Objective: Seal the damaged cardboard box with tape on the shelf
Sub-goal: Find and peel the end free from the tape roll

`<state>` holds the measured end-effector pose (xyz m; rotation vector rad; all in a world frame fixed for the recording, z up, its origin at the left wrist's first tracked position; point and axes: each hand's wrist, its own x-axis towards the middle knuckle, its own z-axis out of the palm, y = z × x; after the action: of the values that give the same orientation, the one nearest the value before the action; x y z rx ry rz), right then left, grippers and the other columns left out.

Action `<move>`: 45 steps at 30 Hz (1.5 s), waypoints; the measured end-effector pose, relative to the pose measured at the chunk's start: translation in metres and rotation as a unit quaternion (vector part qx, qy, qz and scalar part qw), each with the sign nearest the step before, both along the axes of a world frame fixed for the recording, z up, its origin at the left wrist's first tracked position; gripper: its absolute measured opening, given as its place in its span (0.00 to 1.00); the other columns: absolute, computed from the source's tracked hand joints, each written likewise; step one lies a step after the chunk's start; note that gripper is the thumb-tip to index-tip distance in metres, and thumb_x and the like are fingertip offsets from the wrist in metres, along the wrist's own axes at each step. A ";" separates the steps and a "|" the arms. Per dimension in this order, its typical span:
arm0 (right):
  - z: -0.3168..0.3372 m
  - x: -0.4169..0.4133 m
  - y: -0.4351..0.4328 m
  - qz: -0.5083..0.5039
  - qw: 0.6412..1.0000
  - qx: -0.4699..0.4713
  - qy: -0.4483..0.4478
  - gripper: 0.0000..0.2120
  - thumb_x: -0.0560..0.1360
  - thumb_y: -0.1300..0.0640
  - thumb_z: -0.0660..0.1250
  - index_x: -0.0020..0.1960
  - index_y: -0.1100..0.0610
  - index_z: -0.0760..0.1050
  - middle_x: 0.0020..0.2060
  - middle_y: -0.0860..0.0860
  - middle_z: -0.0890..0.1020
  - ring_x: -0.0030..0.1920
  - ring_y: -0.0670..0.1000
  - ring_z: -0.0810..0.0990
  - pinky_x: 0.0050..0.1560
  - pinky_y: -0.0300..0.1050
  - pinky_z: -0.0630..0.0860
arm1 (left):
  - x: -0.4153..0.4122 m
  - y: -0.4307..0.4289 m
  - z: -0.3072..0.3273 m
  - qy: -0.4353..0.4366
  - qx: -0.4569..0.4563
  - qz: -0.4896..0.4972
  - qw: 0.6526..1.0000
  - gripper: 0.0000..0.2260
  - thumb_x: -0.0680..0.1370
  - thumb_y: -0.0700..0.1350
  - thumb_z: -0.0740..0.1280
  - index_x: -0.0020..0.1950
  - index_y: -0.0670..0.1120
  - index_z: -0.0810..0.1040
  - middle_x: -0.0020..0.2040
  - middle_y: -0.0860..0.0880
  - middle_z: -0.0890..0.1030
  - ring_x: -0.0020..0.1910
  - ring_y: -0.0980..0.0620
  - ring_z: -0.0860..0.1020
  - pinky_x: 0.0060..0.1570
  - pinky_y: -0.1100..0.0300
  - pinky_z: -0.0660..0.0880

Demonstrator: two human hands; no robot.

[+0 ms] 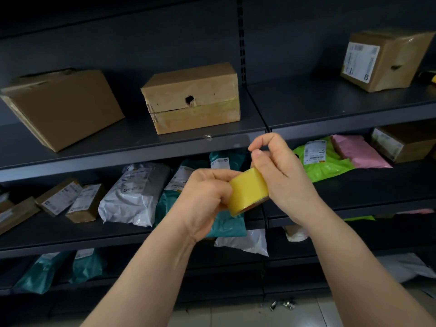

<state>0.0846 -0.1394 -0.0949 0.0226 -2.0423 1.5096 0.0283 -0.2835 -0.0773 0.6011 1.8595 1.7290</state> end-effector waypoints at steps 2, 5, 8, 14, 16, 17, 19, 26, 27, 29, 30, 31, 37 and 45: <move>0.000 -0.001 0.002 0.007 1.000 -0.001 -0.003 0.07 0.81 0.56 0.58 0.48 0.46 0.71 0.33 0.53 0.74 0.33 0.45 0.71 0.33 0.40 0.69 | 0.000 -0.003 -0.003 0.011 0.008 -0.014 1.000 0.21 0.60 0.33 0.59 0.48 0.37 0.85 0.48 0.28 0.80 0.46 0.37 0.78 0.54 0.38 0.75; -0.005 -0.003 0.008 0.010 0.998 -0.061 -0.017 0.06 0.80 0.54 0.58 0.50 0.44 0.72 0.38 0.46 0.76 0.38 0.43 0.73 0.39 0.41 0.70 | -0.006 -0.012 -0.003 0.060 -0.017 -0.055 0.997 0.17 0.68 0.37 0.62 0.52 0.42 0.84 0.47 0.38 0.83 0.47 0.44 0.79 0.55 0.47 0.77; -0.008 -0.002 0.006 -0.045 0.997 0.056 -0.003 0.10 0.80 0.53 0.61 0.59 0.45 0.74 0.50 0.44 0.77 0.52 0.41 0.76 0.53 0.37 0.70 | -0.007 -0.015 -0.005 0.107 -0.034 -0.016 0.994 0.11 0.70 0.43 0.66 0.50 0.44 0.84 0.43 0.47 0.83 0.44 0.52 0.79 0.50 0.56 0.76; -0.004 0.002 -0.003 -0.111 0.976 0.186 0.028 0.14 0.74 0.58 0.72 0.59 0.50 0.82 0.54 0.43 0.80 0.56 0.41 0.78 0.58 0.35 0.73 | -0.003 -0.008 -0.002 0.184 -0.011 0.085 0.979 0.08 0.77 0.37 0.69 0.51 0.48 0.83 0.46 0.49 0.85 0.44 0.56 0.81 0.47 0.60 0.77; -0.003 0.002 -0.004 -0.126 0.972 0.196 0.042 0.13 0.73 0.60 0.73 0.57 0.51 0.83 0.53 0.43 0.82 0.55 0.40 0.79 0.58 0.31 0.73 | -0.002 -0.006 -0.001 0.208 -0.027 0.099 0.973 0.08 0.77 0.37 0.68 0.50 0.49 0.83 0.45 0.51 0.85 0.43 0.58 0.80 0.46 0.62 0.77; -0.004 0.001 -0.006 -0.135 0.968 0.203 0.054 0.12 0.72 0.61 0.74 0.55 0.51 0.84 0.52 0.44 0.83 0.54 0.40 0.79 0.57 0.29 0.72 | 0.000 -0.005 -0.001 0.212 -0.025 0.105 0.971 0.08 0.77 0.37 0.69 0.50 0.49 0.83 0.45 0.52 0.85 0.43 0.59 0.81 0.46 0.63 0.77; -0.003 0.002 -0.008 -0.145 0.962 0.220 0.074 0.10 0.71 0.61 0.75 0.52 0.53 0.85 0.50 0.45 0.84 0.51 0.41 0.80 0.55 0.28 0.73 | 0.002 -0.004 0.000 0.202 -0.012 0.118 0.972 0.08 0.77 0.37 0.69 0.50 0.49 0.84 0.46 0.53 0.85 0.44 0.61 0.81 0.44 0.66 0.76; 0.009 0.005 -0.003 -0.152 0.936 0.307 0.077 0.03 0.73 0.54 0.72 0.45 0.54 0.83 0.40 0.46 0.81 0.39 0.46 0.79 0.38 0.42 0.76 | 0.003 -0.005 -0.002 0.285 -0.083 0.129 0.946 0.09 0.76 0.41 0.70 0.55 0.51 0.83 0.47 0.57 0.84 0.49 0.59 0.81 0.50 0.59 0.77; 0.011 0.004 -0.002 -0.163 0.922 0.342 0.075 0.04 0.74 0.53 0.70 0.44 0.53 0.81 0.40 0.46 0.80 0.39 0.47 0.79 0.35 0.43 0.75 | 0.004 -0.005 -0.001 0.306 -0.099 0.128 0.938 0.10 0.76 0.41 0.70 0.55 0.51 0.83 0.47 0.58 0.83 0.48 0.59 0.80 0.49 0.61 0.76; 0.014 0.000 -0.003 -0.194 0.881 0.426 0.066 0.07 0.76 0.52 0.64 0.44 0.53 0.78 0.40 0.47 0.78 0.39 0.49 0.78 0.29 0.43 0.70 | 0.005 -0.006 0.003 0.334 -0.125 0.126 0.926 0.11 0.76 0.42 0.69 0.56 0.52 0.83 0.46 0.59 0.82 0.47 0.60 0.79 0.47 0.63 0.74; 0.014 -0.002 -0.003 -0.202 0.863 0.459 0.062 0.08 0.76 0.52 0.62 0.45 0.53 0.77 0.40 0.47 0.77 0.39 0.50 0.77 0.28 0.42 0.66 | 0.005 -0.006 0.004 0.336 -0.131 0.125 0.924 0.11 0.76 0.42 0.69 0.56 0.52 0.83 0.45 0.59 0.82 0.46 0.60 0.79 0.46 0.62 0.74; 0.014 -0.003 -0.003 -0.200 0.853 0.479 0.060 0.07 0.77 0.53 0.62 0.45 0.54 0.76 0.40 0.48 0.77 0.39 0.51 0.77 0.28 0.41 0.63 | 0.005 -0.007 0.005 0.331 -0.134 0.126 0.925 0.10 0.76 0.42 0.69 0.56 0.53 0.83 0.45 0.59 0.82 0.45 0.60 0.79 0.46 0.61 0.75; 0.010 -0.005 -0.005 -0.212 0.831 0.509 0.078 0.13 0.63 0.68 0.74 0.42 0.59 0.73 0.37 0.53 0.75 0.34 0.54 0.72 0.32 0.43 0.58 | 0.005 -0.003 0.006 0.262 -0.108 0.148 0.947 0.07 0.75 0.43 0.70 0.49 0.55 0.84 0.41 0.58 0.84 0.45 0.57 0.81 0.49 0.48 0.79; 0.005 -0.004 0.000 -0.084 0.957 0.267 0.080 0.08 0.75 0.61 0.68 0.53 0.53 0.74 0.43 0.44 0.77 0.42 0.41 0.74 0.42 0.34 0.70 | 0.005 -0.009 0.012 0.294 -0.126 0.160 0.934 0.07 0.76 0.44 0.70 0.51 0.54 0.83 0.42 0.57 0.83 0.44 0.57 0.81 0.48 0.50 0.79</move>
<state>0.0806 -0.1398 -0.0899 0.1737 -2.1934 0.7928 0.0338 -0.2920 -0.0656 0.8076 2.6771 1.5620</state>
